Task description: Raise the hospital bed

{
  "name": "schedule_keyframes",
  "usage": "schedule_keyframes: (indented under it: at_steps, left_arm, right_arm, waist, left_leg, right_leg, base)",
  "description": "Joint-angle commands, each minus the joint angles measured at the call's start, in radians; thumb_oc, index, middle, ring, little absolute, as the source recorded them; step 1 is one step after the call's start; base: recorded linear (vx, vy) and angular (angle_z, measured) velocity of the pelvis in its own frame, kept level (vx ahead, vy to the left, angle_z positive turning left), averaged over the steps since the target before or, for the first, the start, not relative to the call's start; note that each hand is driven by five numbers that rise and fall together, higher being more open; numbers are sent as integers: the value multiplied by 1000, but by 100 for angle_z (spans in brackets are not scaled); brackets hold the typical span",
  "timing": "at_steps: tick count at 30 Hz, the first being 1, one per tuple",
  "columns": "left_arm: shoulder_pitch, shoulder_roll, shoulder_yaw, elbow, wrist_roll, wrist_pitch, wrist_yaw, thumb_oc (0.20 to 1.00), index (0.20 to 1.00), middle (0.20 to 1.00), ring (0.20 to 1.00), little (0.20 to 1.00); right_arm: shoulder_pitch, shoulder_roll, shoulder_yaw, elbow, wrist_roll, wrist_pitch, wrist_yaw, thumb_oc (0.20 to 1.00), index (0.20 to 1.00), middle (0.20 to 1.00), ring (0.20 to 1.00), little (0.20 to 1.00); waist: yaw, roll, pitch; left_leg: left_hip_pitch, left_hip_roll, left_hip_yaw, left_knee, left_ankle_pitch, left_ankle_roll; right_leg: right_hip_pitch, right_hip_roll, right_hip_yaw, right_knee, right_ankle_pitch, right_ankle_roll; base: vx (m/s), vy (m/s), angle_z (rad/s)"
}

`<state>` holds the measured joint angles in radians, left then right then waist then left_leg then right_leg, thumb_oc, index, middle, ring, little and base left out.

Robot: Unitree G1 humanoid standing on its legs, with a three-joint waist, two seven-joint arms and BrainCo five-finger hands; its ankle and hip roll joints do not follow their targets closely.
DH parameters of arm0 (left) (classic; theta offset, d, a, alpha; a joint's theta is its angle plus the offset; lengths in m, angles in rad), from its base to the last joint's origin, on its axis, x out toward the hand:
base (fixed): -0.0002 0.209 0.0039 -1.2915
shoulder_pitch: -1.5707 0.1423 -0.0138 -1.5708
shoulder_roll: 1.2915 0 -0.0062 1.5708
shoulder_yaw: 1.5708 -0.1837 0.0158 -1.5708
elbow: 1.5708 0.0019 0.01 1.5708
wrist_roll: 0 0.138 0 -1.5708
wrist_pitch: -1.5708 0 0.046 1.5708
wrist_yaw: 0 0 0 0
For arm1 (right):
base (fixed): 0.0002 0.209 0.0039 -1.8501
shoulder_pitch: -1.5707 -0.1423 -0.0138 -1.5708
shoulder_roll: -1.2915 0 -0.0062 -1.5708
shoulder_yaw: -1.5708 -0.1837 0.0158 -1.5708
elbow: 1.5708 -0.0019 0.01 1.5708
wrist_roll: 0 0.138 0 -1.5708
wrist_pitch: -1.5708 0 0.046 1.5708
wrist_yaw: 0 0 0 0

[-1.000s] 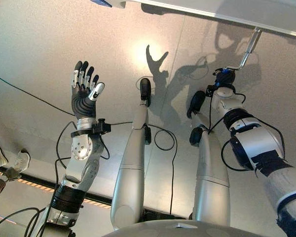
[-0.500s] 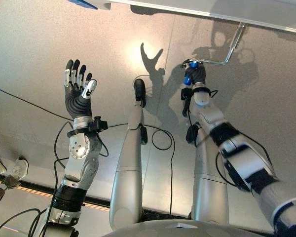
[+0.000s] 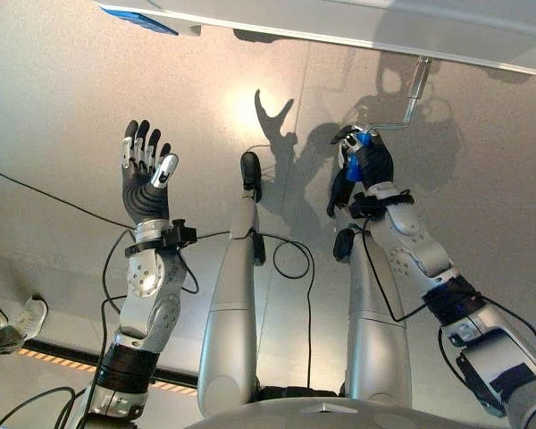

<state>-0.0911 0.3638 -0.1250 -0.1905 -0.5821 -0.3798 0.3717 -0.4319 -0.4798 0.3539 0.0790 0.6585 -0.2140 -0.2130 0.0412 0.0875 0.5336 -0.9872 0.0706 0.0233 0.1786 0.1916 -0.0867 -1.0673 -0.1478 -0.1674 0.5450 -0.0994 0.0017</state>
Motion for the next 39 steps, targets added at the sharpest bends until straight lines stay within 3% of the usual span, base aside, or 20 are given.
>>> schedule_keyframes:
  at_steps: [1,8,13,21,26,35,39]
  left_arm:
    - [50,39,58,-66,17,-52,-14,1000,1000,1000,1000,1000]
    - [58,34,94,-56,7,-67,-30,1000,1000,1000,1000,1000]
    - [66,28,103,-56,-7,-71,-39,1000,1000,1000,1000,1000]
    - [69,33,126,-68,-1,-79,-39,1000,1000,1000,1000,1000]
    - [63,39,138,-59,3,-85,-31,1000,1000,1000,1000,1000]
    - [84,49,106,-54,-42,-83,-61,1000,1000,1000,1000,1000]
    - [70,57,71,-47,-67,-85,-78,1000,1000,1000,1000,1000]
  right_arm:
    - [21,6,-80,-192,-63,-175,26,200,200,200,200,200]
    - [105,47,-273,-209,-50,-239,-45,200,200,200,200,200]
    - [118,75,-349,-188,-33,-266,-81,200,200,200,200,200]
    - [133,91,-503,-126,-97,-302,-220,200,200,200,200,200]
    - [109,53,-538,57,-172,-252,-331,200,200,200,200,200]
    - [7,-23,-478,356,-249,-137,-387,200,200,200,200,200]
    - [-126,-39,-398,597,-197,-101,-366,200,200,200,200,200]
  waist:
    - [-35,-34,-14]
    - [-57,-53,-14]
    - [-63,-58,-14]
    - [-77,-60,-14]
    - [-77,-61,-14]
    - [-57,-54,-14]
    - [-41,-45,-14]
  left_leg:
    - [34,-70,29,96,-146,41]
    - [65,-70,30,84,-151,38]
    - [77,-69,32,80,-154,37]
    - [77,-69,31,80,-159,36]
    - [73,-71,32,84,-164,39]
    - [68,-70,33,84,-162,40]
    - [64,-68,34,84,-160,39]
  right_leg:
    - [92,7,38,-242,155,127]
    - [123,13,43,-259,153,129]
    - [135,15,45,-264,152,128]
    - [136,21,48,-267,147,126]
    - [134,22,52,-270,149,125]
    - [128,22,53,-266,151,123]
    - [125,22,51,-268,153,121]
  base:
    - [2,-40,3]
    - [1,-26,0]
    - [2,-17,-5]
    - [0,0,0]
    - [0,0,0]
    - [-1,-1,-1]
    - [0,0,0]
